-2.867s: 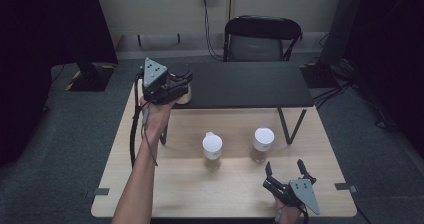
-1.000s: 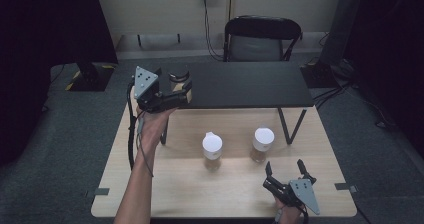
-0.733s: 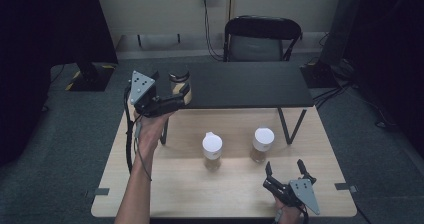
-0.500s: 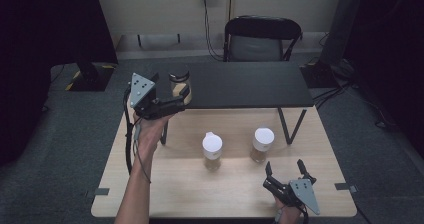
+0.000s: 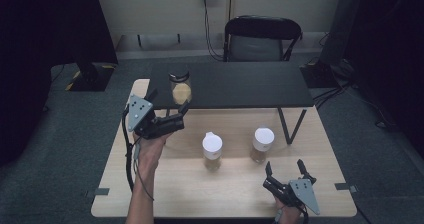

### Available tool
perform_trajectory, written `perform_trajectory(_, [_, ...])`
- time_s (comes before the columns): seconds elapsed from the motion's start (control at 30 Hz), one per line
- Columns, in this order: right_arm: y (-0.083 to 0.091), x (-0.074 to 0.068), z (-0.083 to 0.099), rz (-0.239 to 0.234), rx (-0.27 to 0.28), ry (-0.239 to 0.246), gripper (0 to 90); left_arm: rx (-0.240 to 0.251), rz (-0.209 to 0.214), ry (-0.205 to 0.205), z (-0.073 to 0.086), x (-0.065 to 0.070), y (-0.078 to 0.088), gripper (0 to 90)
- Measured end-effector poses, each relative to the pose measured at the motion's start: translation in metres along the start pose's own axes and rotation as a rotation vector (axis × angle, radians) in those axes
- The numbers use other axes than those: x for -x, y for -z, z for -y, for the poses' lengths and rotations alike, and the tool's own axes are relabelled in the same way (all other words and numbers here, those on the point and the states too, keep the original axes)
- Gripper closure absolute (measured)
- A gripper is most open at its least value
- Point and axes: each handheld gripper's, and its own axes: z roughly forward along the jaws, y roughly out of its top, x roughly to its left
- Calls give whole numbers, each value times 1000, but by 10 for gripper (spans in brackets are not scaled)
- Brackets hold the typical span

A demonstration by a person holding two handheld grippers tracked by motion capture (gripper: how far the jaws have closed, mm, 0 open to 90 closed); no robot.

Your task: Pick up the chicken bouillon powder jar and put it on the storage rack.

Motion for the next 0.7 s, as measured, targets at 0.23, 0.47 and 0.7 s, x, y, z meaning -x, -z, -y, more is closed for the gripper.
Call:
perform_trajectory(0.23, [0, 0, 0, 0, 0, 0, 1, 32, -26, 2, 18, 9, 20, 0])
perform_trajectory(0.47, [0, 0, 0, 0, 0, 0, 1, 39, -10, -36, 41, 18, 35, 0])
perform_trajectory(0.7, [0, 0, 0, 1, 0, 0, 1, 38, -54, 2, 61, 15, 51, 0])
